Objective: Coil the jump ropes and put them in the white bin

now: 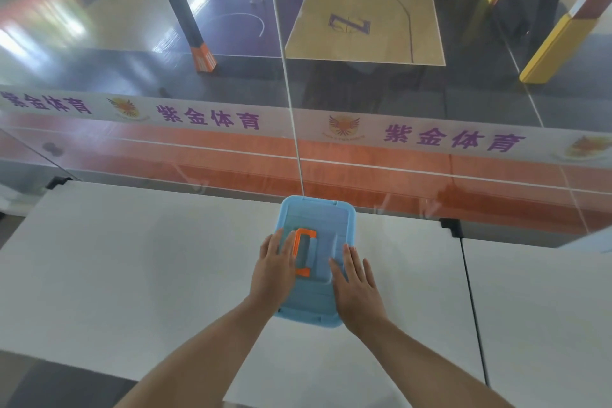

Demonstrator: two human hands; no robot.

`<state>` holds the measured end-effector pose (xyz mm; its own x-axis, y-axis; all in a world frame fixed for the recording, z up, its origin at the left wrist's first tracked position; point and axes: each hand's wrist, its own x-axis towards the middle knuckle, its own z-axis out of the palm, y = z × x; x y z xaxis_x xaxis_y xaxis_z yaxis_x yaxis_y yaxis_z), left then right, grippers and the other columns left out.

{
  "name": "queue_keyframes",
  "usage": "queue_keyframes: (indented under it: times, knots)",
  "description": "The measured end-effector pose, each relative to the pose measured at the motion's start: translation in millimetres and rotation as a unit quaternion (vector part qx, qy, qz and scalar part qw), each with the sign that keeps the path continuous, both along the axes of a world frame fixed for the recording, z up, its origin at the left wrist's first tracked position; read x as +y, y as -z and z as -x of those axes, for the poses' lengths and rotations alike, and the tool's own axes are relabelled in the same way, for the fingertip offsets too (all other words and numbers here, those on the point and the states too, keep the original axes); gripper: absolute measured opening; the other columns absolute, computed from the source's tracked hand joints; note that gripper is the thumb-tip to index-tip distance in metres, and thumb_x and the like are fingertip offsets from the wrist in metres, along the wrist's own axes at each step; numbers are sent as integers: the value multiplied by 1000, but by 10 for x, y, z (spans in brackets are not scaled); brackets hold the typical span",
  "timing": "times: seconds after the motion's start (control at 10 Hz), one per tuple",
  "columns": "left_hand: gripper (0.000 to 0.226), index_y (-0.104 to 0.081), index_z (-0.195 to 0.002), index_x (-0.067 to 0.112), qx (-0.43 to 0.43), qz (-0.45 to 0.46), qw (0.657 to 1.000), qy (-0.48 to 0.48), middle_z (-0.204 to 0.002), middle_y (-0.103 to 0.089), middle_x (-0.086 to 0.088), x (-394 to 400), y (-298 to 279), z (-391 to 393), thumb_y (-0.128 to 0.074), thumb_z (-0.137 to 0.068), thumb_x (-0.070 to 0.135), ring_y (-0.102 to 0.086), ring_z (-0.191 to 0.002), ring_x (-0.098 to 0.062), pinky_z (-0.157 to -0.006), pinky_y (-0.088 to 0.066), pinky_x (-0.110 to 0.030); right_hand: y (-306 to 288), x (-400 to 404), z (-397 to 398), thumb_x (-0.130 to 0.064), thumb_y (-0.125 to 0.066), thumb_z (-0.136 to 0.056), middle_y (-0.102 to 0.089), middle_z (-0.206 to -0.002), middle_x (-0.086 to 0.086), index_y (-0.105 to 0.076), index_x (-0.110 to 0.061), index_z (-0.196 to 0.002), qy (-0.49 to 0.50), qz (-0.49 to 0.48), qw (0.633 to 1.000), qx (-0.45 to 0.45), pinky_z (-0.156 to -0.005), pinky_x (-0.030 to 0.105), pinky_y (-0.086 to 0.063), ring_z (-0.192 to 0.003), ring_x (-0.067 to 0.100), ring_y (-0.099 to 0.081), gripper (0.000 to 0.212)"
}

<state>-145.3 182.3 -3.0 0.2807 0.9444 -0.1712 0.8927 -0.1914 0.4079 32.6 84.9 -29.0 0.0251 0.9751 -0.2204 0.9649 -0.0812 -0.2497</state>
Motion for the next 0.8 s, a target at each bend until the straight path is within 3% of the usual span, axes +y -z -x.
queue_keyframes:
  times: [0.1,0.2,0.3,0.5,0.7,0.8]
  knots:
    - [66,-11,-159,37,-37,74,993,-90,-168,1,5,-37,69,31,-47,-103,33,-12,-153,-22,-112,-41,-50,-15,10,-4,-12,-43,-100,22,-162,17,-6,-15,-158,-7,-3,1000,3,-123,46,7,-148,31,27,69]
    - [71,0,-159,33,-61,93,987,-115,-169,4,7,-35,137,49,-44,-104,39,-6,-155,-19,-116,-33,-49,-43,5,-5,-10,-42,-99,24,-162,16,-3,-15,-158,-11,-15,1000,5,-122,45,9,-148,30,28,71]
    - [69,5,-160,21,-35,77,993,-82,-170,4,3,-84,207,115,-33,-106,41,2,-156,-16,-124,-19,-41,6,-4,-14,-21,-32,-103,19,-164,15,-6,-16,-158,-9,-14,1000,3,-122,44,6,-150,30,23,61]
    - [67,0,-161,13,12,56,997,-52,-170,-3,-2,-391,106,276,-26,-106,42,-4,-156,-19,-125,-17,-38,-191,-46,-40,-48,8,-95,12,-167,0,-3,-20,-159,33,28,999,32,-126,38,1,-152,16,15,71]
    - [63,-13,-160,13,-12,33,999,-19,-167,-18,-3,-647,-176,533,-32,-105,39,-17,-154,-21,-122,-26,-40,-575,-392,178,-37,-22,-108,-1,-168,0,-15,-18,-158,92,18,988,121,-125,35,-4,-154,15,4,54]
    - [58,-21,-158,14,-34,27,999,9,-164,-26,-1,-769,-312,727,-35,-105,36,-23,-151,-21,-120,-30,-39,-828,-568,329,-35,-28,-108,-10,-167,1,-27,-17,-155,152,-16,971,183,-124,33,-10,-154,16,-6,50]
